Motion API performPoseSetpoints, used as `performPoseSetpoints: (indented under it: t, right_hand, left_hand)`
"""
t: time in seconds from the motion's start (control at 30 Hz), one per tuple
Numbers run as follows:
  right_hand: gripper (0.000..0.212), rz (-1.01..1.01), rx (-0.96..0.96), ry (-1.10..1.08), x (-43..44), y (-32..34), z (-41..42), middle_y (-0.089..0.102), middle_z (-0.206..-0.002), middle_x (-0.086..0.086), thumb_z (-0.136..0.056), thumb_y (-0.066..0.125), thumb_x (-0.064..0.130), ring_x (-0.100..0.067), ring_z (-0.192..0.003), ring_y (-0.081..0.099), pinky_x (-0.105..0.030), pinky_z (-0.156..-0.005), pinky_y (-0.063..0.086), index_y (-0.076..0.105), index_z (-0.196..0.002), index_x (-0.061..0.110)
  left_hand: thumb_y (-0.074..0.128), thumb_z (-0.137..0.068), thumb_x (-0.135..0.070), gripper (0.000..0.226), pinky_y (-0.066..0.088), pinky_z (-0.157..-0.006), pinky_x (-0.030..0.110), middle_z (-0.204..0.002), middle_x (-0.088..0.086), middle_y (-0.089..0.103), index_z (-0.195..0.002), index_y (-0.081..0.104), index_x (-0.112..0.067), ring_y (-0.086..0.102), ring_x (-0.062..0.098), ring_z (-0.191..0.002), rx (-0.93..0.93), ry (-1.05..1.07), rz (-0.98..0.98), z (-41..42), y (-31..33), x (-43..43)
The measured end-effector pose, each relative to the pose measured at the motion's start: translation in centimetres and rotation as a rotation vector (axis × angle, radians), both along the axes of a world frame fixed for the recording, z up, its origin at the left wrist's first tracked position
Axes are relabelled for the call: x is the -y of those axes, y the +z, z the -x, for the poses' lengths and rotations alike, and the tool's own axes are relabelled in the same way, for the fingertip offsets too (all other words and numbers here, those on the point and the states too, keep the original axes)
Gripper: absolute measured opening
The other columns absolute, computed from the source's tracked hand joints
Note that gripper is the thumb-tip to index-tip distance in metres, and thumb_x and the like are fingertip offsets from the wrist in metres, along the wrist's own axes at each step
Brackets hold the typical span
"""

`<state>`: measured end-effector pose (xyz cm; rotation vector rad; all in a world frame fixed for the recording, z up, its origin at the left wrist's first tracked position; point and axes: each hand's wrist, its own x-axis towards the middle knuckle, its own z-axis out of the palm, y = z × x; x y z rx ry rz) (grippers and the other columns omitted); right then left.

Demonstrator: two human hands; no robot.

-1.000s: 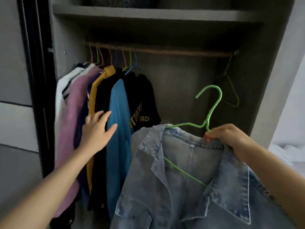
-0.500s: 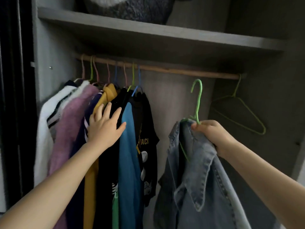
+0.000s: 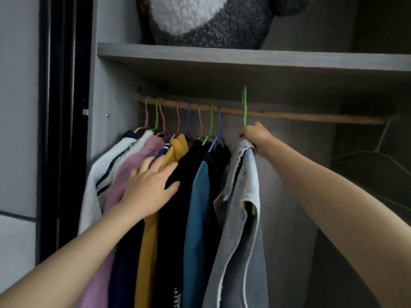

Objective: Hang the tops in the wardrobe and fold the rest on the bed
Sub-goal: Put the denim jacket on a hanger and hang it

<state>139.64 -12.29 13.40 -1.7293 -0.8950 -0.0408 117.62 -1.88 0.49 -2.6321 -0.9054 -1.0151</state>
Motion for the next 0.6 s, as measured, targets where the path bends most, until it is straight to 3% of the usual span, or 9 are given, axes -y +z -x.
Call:
performPoseSetpoints:
  t: [0.13,0.2,0.27,0.37,0.43,0.6]
  right_hand:
    - [0.015,0.013,-0.025,0.039,-3.7,0.2,-1.8,0.045,-0.067,-0.008,-0.086,0.05,0.001,-0.021,-0.06,0.046,-0.035,-0.059,0.037,0.04,-0.096,-0.001]
    - [0.013,-0.017,-0.06,0.052,-4.9,-0.1,-2.6,0.046,-0.068,-0.01,-0.086,0.05,0.0,-0.022,-0.061,0.047,-0.036,-0.066,0.038,0.038,-0.081,-0.004]
    - [0.024,-0.041,-0.068,0.058,-6.2,0.1,-3.5,0.046,-0.065,-0.01,-0.085,0.05,-0.003,-0.021,-0.058,0.045,-0.036,-0.064,0.037,0.038,-0.065,0.001]
    - [0.029,-0.026,-0.046,0.06,-7.5,0.3,-4.1,0.043,-0.061,-0.009,-0.086,0.049,-0.002,-0.021,-0.057,0.044,-0.031,-0.049,0.033,0.038,-0.06,0.006]
    - [0.032,0.081,0.018,0.047,-8.0,-0.2,-4.6,0.045,-0.065,-0.01,-0.089,0.048,0.003,-0.022,-0.066,0.048,-0.025,-0.045,0.032,0.039,-0.059,0.007]
    - [0.035,0.22,0.072,0.061,-8.1,-2.2,-5.4,0.048,-0.07,-0.008,-0.096,0.048,0.019,-0.021,-0.062,0.046,-0.028,-0.057,0.036,0.042,-0.062,0.012]
  left_hand:
    - [0.009,-0.079,-0.066,0.075,0.019,-0.11,0.036,-0.156,-0.005,0.017,-0.146,0.023,-0.036,0.012,0.018,-0.141,0.0,0.017,-0.005,0.4,1.3,-0.4]
    - [-0.004,-0.065,-0.067,0.09,0.018,-0.111,0.035,-0.156,-0.006,0.016,-0.146,0.021,-0.037,0.011,0.018,-0.141,-0.019,0.027,-0.021,0.6,1.5,-0.5]
    - [-0.006,-0.064,-0.067,0.091,0.017,-0.112,0.035,-0.156,-0.005,0.014,-0.147,0.017,-0.038,0.009,0.017,-0.141,-0.029,0.047,-0.016,0.4,1.6,-0.9]
    - [-0.01,-0.059,-0.067,0.098,0.018,-0.111,0.036,-0.156,-0.004,0.016,-0.147,0.019,-0.036,0.011,0.018,-0.141,-0.015,0.047,-0.013,-0.1,1.8,-1.1]
    - [-0.011,-0.058,-0.067,0.099,0.02,-0.11,0.035,-0.156,-0.005,0.015,-0.147,0.018,-0.036,0.011,0.017,-0.141,-0.015,0.052,-0.016,-0.7,1.8,-1.2]
    - [-0.004,-0.062,-0.068,0.096,0.023,-0.108,0.035,-0.153,-0.004,0.024,-0.145,0.028,-0.032,0.018,0.018,-0.139,0.067,-0.025,0.022,-2.1,1.7,-0.4]
